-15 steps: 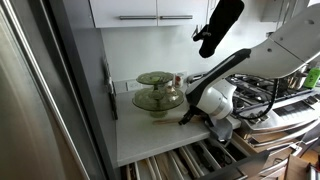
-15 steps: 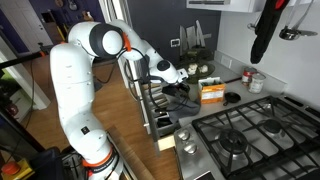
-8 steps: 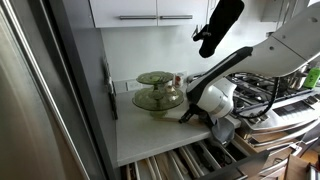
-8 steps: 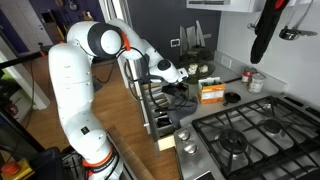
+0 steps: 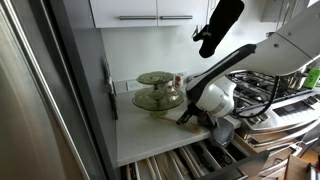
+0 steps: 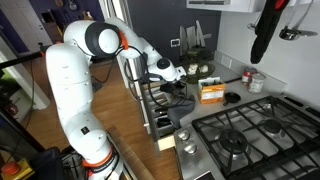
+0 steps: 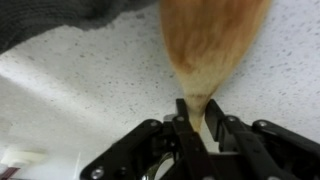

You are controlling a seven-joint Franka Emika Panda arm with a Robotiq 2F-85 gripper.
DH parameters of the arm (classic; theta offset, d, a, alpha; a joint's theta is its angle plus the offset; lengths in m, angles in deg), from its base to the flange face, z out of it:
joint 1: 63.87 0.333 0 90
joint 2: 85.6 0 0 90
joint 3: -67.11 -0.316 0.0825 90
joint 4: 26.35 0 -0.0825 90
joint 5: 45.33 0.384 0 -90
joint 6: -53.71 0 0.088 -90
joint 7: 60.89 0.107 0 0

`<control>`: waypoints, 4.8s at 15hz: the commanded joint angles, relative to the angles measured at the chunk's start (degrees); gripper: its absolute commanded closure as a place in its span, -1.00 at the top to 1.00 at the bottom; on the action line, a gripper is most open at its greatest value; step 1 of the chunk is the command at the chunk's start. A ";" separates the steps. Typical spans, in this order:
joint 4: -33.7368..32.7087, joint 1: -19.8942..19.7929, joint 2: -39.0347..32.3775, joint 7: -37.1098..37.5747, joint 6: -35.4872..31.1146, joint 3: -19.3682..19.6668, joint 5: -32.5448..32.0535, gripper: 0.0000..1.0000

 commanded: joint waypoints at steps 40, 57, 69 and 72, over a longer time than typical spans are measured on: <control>18.25 4.56 14.52 48.14 20.85 -0.08 -25.84 -0.89; 12.22 4.71 2.93 56.69 4.90 -1.77 -21.24 -0.89; 6.26 2.93 -3.66 52.82 -1.61 -7.41 -9.12 -0.89; 5.72 2.90 -4.70 52.28 -3.08 -7.91 -8.12 -0.24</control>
